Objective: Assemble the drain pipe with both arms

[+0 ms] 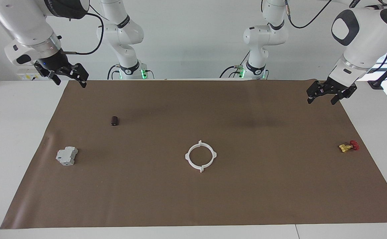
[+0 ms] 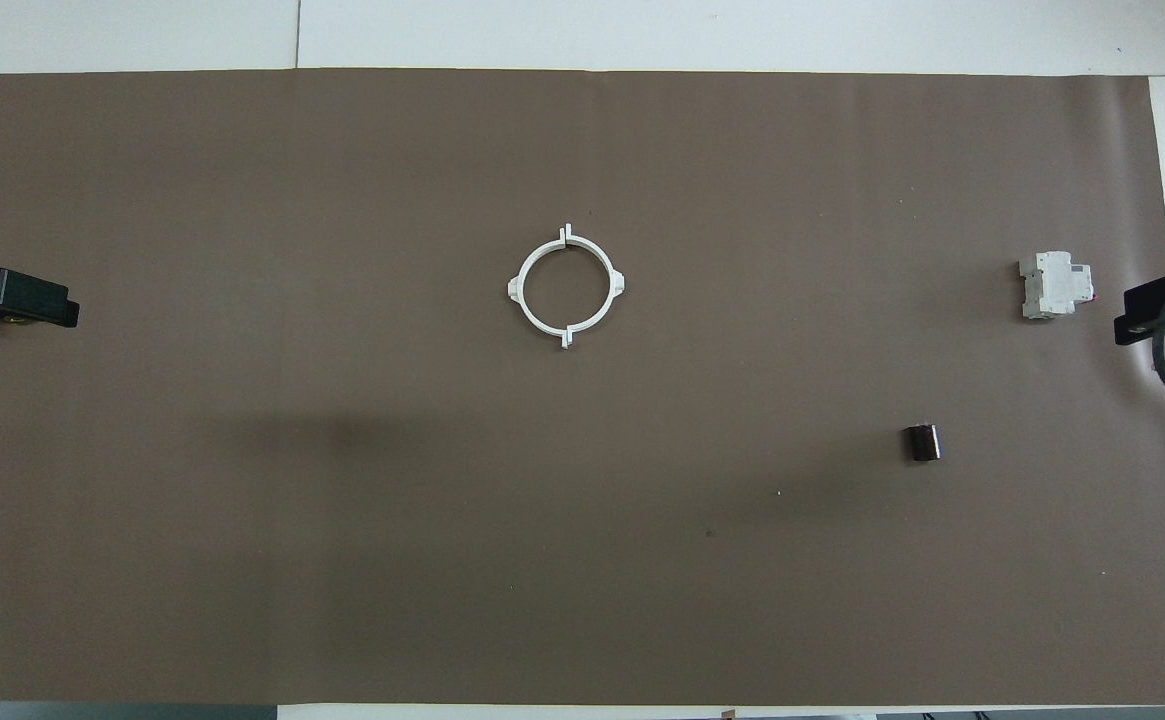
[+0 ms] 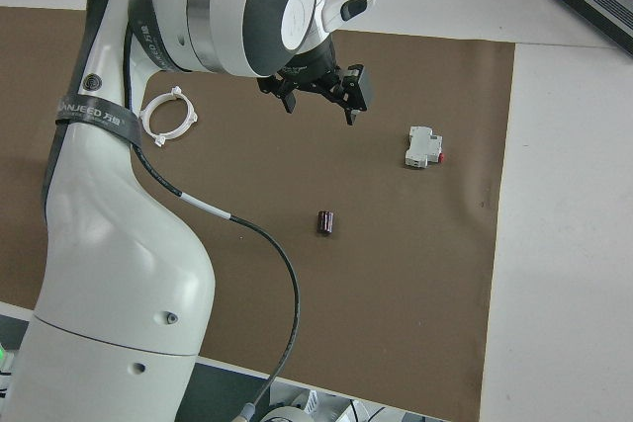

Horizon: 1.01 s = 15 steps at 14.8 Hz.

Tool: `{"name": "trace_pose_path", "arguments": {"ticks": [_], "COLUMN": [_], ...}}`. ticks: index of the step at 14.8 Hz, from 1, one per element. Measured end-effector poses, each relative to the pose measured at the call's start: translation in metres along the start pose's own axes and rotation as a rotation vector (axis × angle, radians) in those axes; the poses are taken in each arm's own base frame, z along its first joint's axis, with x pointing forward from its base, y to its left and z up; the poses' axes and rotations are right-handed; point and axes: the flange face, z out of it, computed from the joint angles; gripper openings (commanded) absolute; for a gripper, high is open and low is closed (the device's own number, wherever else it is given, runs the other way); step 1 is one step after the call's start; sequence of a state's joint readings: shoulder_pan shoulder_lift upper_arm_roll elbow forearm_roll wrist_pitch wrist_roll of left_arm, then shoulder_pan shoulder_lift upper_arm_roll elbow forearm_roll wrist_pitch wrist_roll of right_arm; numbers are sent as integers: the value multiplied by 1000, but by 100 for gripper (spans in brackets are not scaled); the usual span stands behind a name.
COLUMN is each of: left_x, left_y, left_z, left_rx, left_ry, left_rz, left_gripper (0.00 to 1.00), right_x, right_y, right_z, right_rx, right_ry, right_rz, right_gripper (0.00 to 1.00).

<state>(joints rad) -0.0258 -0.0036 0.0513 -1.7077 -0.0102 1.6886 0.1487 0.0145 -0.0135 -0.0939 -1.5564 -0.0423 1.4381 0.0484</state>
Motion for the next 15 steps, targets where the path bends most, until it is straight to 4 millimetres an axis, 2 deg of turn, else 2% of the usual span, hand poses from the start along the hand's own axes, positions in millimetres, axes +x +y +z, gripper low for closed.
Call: {"name": "trace_pose_path", "arguments": {"ticks": [4,15], "left_x": [-1,-7], "left_y": [5,7], "left_z": [-2,-5], "left_rx": [-1,-3], "left_ry": [1,-22], "left_rz": [-68,-75], "left_gripper": [100,100], "right_x": [0,0], "right_y": [0,0], "right_z": [0,0], "right_rx": [0,0], "right_ry": [0,0], "right_rz": [0,0], "right_gripper": [100,100]}}
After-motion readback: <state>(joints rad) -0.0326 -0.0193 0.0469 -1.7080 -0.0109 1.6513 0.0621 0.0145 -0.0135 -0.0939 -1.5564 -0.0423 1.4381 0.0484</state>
